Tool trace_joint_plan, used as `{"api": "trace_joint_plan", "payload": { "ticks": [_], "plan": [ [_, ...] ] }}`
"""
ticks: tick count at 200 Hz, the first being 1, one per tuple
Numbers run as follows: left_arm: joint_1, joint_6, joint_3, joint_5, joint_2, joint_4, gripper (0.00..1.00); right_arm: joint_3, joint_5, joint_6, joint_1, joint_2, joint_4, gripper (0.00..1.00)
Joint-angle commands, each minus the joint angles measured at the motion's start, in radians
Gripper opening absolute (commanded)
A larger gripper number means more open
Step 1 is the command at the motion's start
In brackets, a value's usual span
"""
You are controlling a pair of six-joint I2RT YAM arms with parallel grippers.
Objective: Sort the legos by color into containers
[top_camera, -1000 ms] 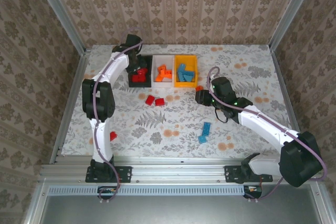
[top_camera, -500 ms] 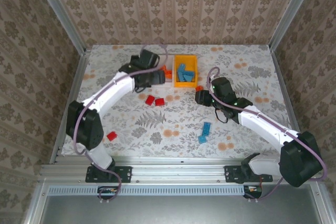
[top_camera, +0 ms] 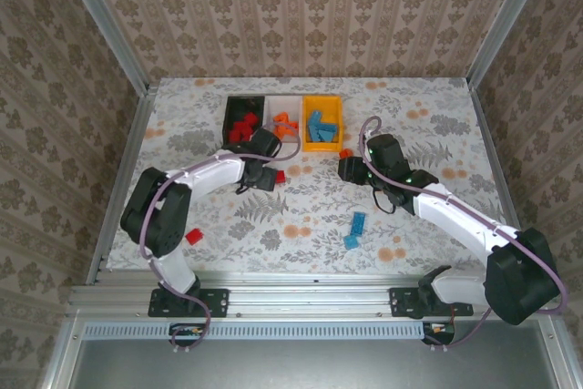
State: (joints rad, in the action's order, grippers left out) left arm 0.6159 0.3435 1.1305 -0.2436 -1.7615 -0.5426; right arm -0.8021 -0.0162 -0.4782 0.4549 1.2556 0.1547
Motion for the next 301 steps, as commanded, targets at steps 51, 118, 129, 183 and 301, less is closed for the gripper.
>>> {"api": "trace_joint_plan", "payload": {
  "ticks": [51, 118, 129, 183, 301],
  "plan": [
    [-0.094, -0.063, 0.106, 0.023, -0.138, 0.027, 0.68, 0.011, -0.007, -0.004, -0.004, -0.022, -0.007, 0.53],
    [-0.122, -0.095, 0.153, 0.07, -0.212, 0.064, 0.44, 0.004, -0.006, 0.0, -0.004, -0.006, -0.007, 0.53],
    [-0.128, -0.085, 0.159, 0.076, -0.216, 0.058, 0.34, 0.003, -0.004, 0.001, -0.004, -0.004, -0.004, 0.53],
    [-0.108, -0.03, 0.137, 0.035, -0.035, 0.002, 0.21, -0.003, 0.001, 0.004, -0.003, 0.007, -0.005, 0.53],
    [-0.264, -0.057, 0.903, -0.011, -0.446, -0.39, 0.62, -0.008, 0.006, 0.013, -0.004, 0.017, 0.005, 0.53]
  ]
}}
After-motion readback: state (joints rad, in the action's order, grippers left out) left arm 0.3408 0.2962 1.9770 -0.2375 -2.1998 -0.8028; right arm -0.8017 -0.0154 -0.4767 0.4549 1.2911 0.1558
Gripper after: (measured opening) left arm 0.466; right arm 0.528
